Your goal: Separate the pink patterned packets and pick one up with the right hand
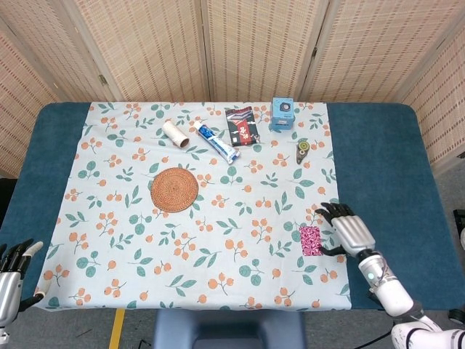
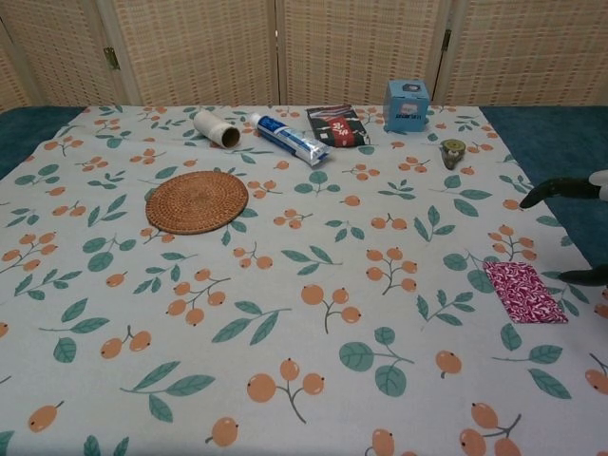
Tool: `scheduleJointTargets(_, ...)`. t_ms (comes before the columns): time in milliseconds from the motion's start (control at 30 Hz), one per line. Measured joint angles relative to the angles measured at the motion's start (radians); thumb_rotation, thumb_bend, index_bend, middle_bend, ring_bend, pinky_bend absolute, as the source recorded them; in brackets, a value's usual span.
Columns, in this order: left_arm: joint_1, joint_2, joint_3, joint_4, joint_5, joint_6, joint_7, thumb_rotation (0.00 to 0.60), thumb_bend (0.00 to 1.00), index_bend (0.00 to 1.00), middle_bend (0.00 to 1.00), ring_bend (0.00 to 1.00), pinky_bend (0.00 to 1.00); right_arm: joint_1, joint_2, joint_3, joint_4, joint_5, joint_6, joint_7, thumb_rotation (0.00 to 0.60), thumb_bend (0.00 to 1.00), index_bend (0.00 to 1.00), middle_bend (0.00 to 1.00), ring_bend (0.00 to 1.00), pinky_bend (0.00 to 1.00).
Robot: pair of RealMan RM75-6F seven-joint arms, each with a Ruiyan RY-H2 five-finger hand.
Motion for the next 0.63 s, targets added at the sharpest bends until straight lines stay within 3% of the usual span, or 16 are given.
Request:
scheduleJointTargets(200,-0.008,-0.005,-0.009,-0.012,-0.008,-0.008,0.014,0.6,0.33,0.19,0.14,0.15,0.0,-0.098,0.058,-0.011,-0.025,-0.129,0.203,0.027,0.585,0.27,0.14,0.13,0.02,0.0)
scheduleJointTargets(500,-0.03,-0.02,-0.026,-0.046,-0.001,-0.011,0.044,0.6,0.33,0.19,0.14,0.15,0.0,-0.286,0.104,-0.051,-0.02,-0.32,0.487,0.083,0.587,0.27,0.15,0.14,0.02,0.0)
scheduleJointTargets(633,-0.042,-0.025,-0.027,-0.059,0.01,-0.018,0.06,0.6,0.33,0.19,0.14,0.15,0.0,-0.338,0.101,-0.064,0.01,-0.359,0.535,0.129,0.588,0.27,0.16,0.14,0.02,0.0)
